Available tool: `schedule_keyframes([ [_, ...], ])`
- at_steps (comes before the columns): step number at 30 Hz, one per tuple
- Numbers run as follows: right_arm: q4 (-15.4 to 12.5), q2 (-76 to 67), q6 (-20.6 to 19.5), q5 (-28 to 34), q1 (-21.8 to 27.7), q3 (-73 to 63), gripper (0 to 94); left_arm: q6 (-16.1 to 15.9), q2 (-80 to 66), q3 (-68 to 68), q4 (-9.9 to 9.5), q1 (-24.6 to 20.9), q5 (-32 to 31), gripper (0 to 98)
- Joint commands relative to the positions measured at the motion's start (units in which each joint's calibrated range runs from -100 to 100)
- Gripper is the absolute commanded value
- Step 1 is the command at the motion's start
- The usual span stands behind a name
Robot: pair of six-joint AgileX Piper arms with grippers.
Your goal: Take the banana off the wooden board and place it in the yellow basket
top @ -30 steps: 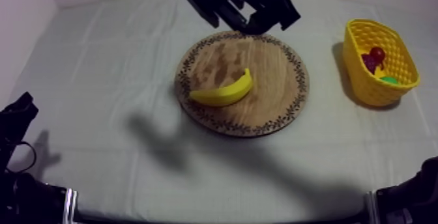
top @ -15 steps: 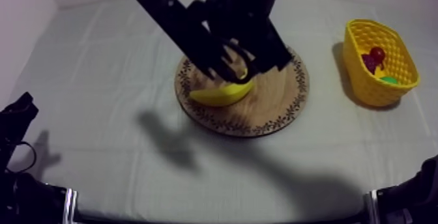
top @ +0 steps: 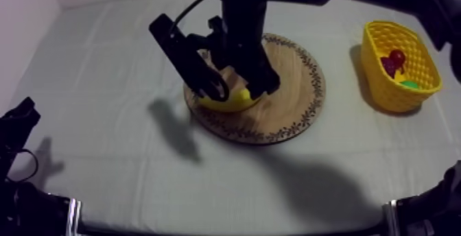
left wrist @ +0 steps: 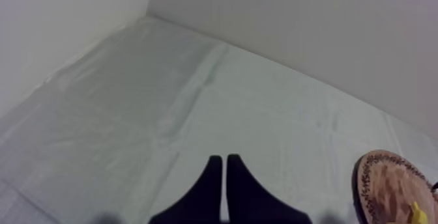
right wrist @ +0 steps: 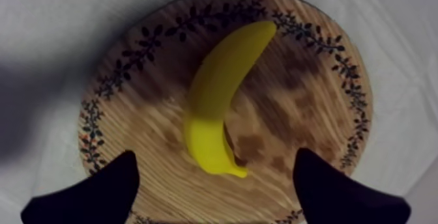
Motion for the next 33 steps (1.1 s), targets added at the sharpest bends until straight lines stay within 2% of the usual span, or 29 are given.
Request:
schedule_keyframes([
  [1,-0.3,2.0,-0.3,-0.1,0.1,-0.3,74.9,0.0,0.0,0.0,0.03,0.0,0.0,0.1],
  [21,-1.7,15.0,-1.2,-1.6,0.8,-9.7,71.9,0.0,0.0,0.0,0.03,0.0,0.0,0.1],
  [27,-1.5,16.5,-1.5,-2.1,1.3,-9.6,62.5,0.0,0.0,0.0,0.03,0.0,0.0,0.1],
  [33,-1.7,16.9,-2.0,-2.4,1.5,-9.5,43.9,0.0,0.0,0.0,0.03,0.0,0.0,0.1],
])
